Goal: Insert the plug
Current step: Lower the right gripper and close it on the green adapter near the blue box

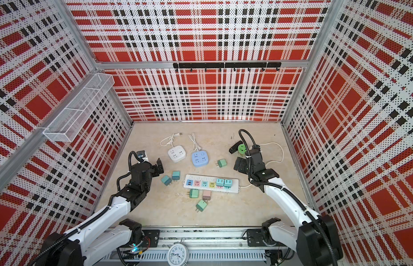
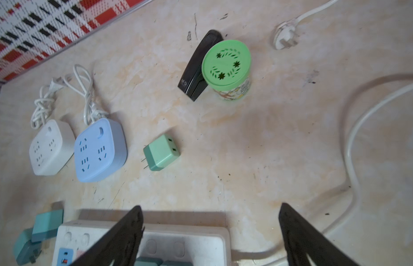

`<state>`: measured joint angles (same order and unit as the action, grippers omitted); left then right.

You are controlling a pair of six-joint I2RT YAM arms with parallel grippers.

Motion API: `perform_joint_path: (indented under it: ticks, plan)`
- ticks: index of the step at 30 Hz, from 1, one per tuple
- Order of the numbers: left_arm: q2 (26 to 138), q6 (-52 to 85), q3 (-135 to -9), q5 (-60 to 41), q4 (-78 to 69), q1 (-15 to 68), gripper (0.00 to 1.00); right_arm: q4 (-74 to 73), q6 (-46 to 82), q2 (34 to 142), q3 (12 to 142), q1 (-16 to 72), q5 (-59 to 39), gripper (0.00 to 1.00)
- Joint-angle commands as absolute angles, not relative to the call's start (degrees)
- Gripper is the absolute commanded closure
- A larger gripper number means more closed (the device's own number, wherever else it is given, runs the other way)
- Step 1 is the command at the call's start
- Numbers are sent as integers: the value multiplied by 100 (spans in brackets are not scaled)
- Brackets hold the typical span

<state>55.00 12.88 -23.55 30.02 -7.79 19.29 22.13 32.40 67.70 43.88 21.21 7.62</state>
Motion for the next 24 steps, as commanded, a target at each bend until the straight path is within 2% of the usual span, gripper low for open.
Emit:
perform_joint_path:
  ticks: [1,13,24]
  plan:
    - [5451,1480,-2457,3046,-738,1873,1,2508,3073,7243,4736,2323,788,9]
    - [5283,1475,-2373,2981,-729,1837,1,2897,2864,9727,6385,2921,567,9]
    - [5296,1467,-2380,2937,-729,1822,1,2450,3255,10815,7067,2948,-108,9]
